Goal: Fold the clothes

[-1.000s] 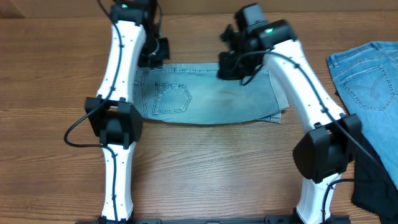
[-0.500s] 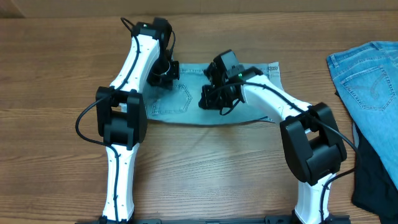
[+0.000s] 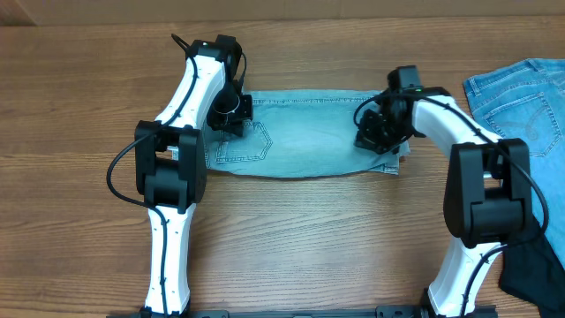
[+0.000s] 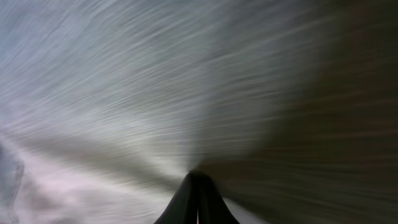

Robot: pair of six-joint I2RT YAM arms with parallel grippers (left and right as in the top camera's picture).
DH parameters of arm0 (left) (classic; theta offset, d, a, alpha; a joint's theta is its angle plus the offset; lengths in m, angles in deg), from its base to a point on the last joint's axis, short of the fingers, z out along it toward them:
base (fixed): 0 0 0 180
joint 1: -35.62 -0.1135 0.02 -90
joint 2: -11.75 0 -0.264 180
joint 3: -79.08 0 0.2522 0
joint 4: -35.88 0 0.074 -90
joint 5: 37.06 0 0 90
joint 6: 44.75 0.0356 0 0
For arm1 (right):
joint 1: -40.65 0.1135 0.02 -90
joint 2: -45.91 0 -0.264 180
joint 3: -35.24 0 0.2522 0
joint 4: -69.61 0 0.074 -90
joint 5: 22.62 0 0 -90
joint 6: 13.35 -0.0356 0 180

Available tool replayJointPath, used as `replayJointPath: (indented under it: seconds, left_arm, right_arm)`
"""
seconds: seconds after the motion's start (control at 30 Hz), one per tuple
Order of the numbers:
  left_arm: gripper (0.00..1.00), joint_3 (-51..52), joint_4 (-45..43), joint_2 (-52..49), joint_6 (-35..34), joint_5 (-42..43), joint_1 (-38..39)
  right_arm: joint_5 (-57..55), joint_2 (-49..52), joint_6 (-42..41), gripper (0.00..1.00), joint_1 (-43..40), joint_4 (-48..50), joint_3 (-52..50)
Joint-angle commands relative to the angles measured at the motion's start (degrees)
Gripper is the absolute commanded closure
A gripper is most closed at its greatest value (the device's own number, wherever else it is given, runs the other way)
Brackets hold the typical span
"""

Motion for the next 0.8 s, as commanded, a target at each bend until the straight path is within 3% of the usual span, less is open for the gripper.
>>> replayJointPath:
  seconds: [0.0,0.27,0.4,0.77]
  left_arm:
    - [0.96,0.96,-0.48,-0.50,1.09,-4.22,-2.27]
    - [0.96,-20.85,6.62,-0.50,1.07,2.75,-0.13]
    - [0.96,-17.51,6.84,-0.52,0.94,8.76,5.25]
    - [0.96,-10.40,-1.03,-0.52,-3.15,9.31,18.97]
  right_arm:
    - [-5.66,0.00,4.66,0.96,-1.22,-1.55,-0.63]
    - [-6.32,0.00,4.81,0.96,-1.68,-1.05,-0.66]
    - [-8.68,0.00,4.85,0.96,-1.68,-1.07,-0.66]
    - [-9.46,0.00,4.85,0.96,-1.66,-1.11,-0.66]
